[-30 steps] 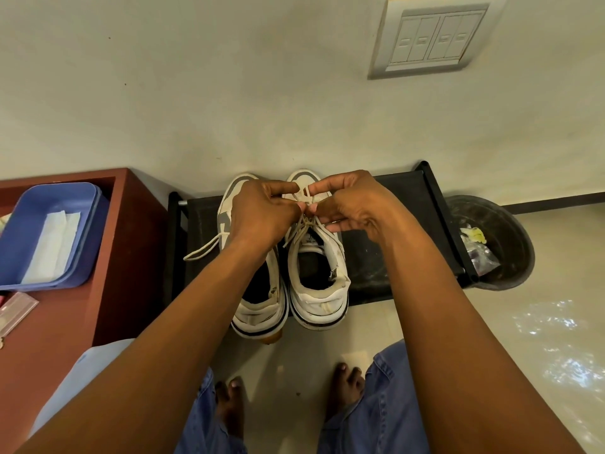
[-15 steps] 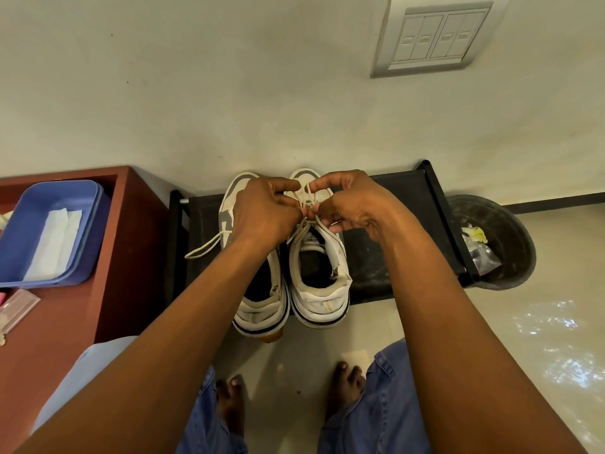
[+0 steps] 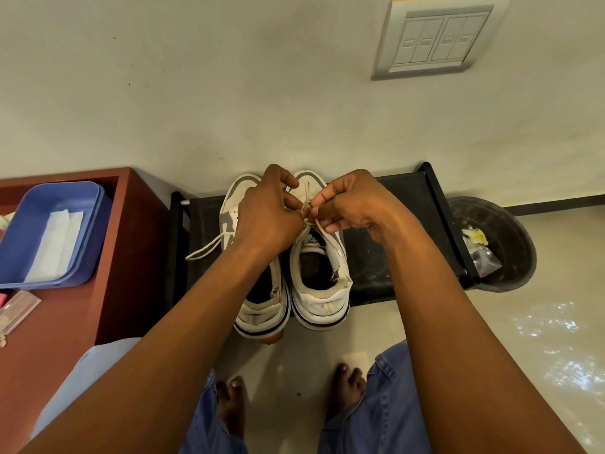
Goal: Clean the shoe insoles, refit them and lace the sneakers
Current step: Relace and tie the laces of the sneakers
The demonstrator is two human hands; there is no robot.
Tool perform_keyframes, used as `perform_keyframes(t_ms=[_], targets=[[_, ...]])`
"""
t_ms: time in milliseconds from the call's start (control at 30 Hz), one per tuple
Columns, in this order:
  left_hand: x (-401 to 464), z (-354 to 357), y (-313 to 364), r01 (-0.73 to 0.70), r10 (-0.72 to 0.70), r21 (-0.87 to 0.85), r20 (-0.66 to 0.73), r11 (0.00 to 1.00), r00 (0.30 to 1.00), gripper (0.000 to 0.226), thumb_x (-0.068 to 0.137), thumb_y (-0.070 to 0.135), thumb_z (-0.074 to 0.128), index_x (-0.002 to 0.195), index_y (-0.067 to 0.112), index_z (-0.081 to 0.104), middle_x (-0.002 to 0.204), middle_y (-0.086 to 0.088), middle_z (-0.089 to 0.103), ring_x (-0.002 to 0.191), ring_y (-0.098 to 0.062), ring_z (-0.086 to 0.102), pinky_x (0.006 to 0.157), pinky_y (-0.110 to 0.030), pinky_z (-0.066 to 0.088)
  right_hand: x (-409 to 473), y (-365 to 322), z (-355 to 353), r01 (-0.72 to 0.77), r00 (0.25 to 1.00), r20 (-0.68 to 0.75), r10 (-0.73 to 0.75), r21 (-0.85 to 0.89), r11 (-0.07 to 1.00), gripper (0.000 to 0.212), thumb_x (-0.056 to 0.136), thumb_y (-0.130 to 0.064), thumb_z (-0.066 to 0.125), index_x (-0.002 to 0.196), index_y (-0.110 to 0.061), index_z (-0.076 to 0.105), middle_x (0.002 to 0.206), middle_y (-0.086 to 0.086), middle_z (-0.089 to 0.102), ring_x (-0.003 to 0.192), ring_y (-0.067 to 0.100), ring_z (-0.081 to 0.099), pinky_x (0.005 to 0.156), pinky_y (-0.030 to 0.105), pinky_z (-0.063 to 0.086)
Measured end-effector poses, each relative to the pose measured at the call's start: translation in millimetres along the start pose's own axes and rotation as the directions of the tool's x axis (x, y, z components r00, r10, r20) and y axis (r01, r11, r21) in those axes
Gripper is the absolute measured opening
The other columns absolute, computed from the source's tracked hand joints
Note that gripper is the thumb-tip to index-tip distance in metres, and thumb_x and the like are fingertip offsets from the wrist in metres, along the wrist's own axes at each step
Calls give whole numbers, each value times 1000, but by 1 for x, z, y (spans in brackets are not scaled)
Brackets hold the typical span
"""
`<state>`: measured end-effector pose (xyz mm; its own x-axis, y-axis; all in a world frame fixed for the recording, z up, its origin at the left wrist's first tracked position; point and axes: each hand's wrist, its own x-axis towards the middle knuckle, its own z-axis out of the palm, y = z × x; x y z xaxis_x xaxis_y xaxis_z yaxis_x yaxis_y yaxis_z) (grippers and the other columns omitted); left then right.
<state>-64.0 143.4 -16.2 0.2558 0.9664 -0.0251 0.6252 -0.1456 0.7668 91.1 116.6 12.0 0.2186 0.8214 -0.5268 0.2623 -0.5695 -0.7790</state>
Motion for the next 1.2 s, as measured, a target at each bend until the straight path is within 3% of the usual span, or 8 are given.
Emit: perform_keyframes(t_ms=[233,400,500,633,800,967,1100,1200], targets=[[-3,-3,4,-158,154,124,43,980,987,49,82,13,77,125,24,54,81,10,73,77,-10,67,70,-29,49,0,2,0,8,1000,27,-10,46,999,27,76,-10,86,95,5,74,85,19,73,68,19,67,80,39,63],[-6,-4,5,-283,272,224,81,933,959,61,82,9,76,136,26,53,90,6,78,85,-16,72,79,-31,54,4,2,4,16,1000,-24,-16,-4,1000,20,88,-2,75,104,9,70,81,15,71,62,17,65,75,37,62],[-3,-3,4,-199,190,133,75,971,979,63,81,10,78,137,26,53,88,6,78,84,-12,73,84,-35,59,6,3,5,33,998,-49,-34,-33,999,13,87,0,75,100,0,73,86,14,73,65,17,67,70,35,62],[4,2,0,35,-33,-17,100,999,994,54,89,12,73,137,25,55,100,4,76,95,-13,71,79,-25,53,6,5,5,64,997,-50,-66,-41,997,13,85,0,76,98,-2,74,93,17,75,73,20,70,72,37,63],[6,4,0,253,-216,-339,144,906,966,47,90,9,73,132,21,58,97,0,77,93,-15,73,79,-29,58,6,6,5,91,996,-14,-92,-82,993,14,86,-1,75,99,-6,72,96,16,74,79,22,72,69,31,61],[4,1,2,240,-212,-412,113,879,971,25,89,13,76,114,17,75,77,1,78,71,-9,73,71,-27,57,8,7,7,117,993,-20,-119,-96,988,11,88,-5,73,99,-4,72,93,16,75,88,30,76,73,37,64],[1,0,3,159,-155,-354,40,922,987,4,89,20,77,92,22,80,75,5,78,71,-10,74,71,-29,60,9,7,8,122,991,-34,-127,-121,985,13,85,-5,74,98,-6,71,90,17,75,84,32,76,75,43,64],[1,-3,4,143,-145,-318,18,937,989,4,84,24,82,84,21,79,71,3,77,66,-13,75,73,-36,64,10,7,9,121,990,-51,-128,-122,985,12,85,-4,73,97,-6,71,90,16,75,83,31,76,76,46,64]])
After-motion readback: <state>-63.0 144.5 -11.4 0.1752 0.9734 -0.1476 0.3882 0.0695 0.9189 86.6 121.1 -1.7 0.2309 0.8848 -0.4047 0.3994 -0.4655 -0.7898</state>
